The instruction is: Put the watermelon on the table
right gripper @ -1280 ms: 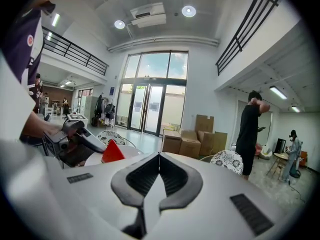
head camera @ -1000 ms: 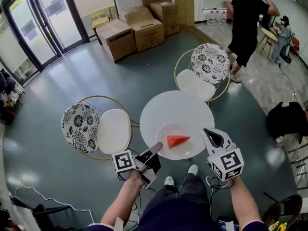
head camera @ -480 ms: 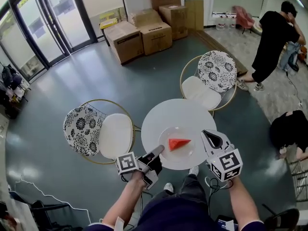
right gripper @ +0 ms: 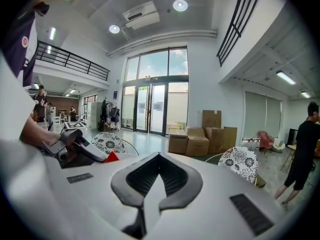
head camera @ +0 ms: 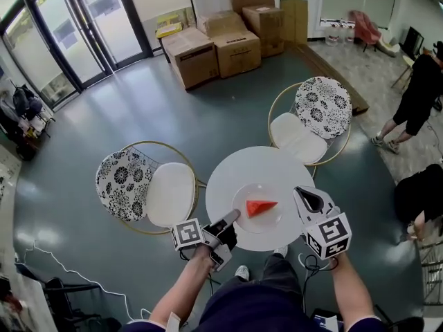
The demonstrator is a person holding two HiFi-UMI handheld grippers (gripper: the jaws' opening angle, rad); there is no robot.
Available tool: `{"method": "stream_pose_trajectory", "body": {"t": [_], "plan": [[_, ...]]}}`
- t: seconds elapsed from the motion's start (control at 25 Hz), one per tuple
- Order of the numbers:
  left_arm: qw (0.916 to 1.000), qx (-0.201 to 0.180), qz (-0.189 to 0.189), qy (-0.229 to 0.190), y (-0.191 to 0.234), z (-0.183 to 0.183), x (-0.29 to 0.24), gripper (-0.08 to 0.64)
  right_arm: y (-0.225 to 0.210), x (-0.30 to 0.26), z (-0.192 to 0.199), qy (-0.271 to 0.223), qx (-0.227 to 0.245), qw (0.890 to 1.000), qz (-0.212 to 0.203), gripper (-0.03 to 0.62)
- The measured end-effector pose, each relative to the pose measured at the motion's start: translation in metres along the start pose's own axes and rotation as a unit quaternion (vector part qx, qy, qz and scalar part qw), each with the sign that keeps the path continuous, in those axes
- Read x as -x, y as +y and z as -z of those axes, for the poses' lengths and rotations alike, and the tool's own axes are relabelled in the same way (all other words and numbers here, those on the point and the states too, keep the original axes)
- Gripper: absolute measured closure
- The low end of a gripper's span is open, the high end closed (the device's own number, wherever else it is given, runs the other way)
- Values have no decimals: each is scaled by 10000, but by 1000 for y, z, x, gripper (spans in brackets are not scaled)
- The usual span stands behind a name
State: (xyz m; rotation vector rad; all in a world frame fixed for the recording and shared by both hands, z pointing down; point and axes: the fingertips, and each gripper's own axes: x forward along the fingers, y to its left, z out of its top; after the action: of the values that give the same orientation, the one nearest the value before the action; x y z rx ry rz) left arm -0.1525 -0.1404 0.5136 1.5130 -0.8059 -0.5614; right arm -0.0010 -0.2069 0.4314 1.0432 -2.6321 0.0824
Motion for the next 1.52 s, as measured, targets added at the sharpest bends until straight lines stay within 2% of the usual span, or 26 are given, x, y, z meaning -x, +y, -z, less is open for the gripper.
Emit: {"method": "stream_pose_trajectory", "body": {"t": [0.24,0.4,0.6,0.92,1.28,1.52], "plan": [[9999,8,-118,-69,17,-6,-12,540,-8,-14,11,100,-52,9999,-54,589],[9996,106,-210,-122,45,-11,-19,540,-10,-25,27,244,-27,9996,-106,589],[9991,151,-399,-83,85,-11,-26,540,-15,-38,56,405,149,9991,29,589],[9974,278,-667,59,140,-11,-57,540,-42,-49,104,790,-185,9963,298,589],[9955,331,-780,430,171,0,-118,540,-78,-52,141,1135,-771,9866,878,589],[9939,343,-920,492,184,5,-145,540,-90,-39,154,1285,-1099,9803,1024,589]]}}
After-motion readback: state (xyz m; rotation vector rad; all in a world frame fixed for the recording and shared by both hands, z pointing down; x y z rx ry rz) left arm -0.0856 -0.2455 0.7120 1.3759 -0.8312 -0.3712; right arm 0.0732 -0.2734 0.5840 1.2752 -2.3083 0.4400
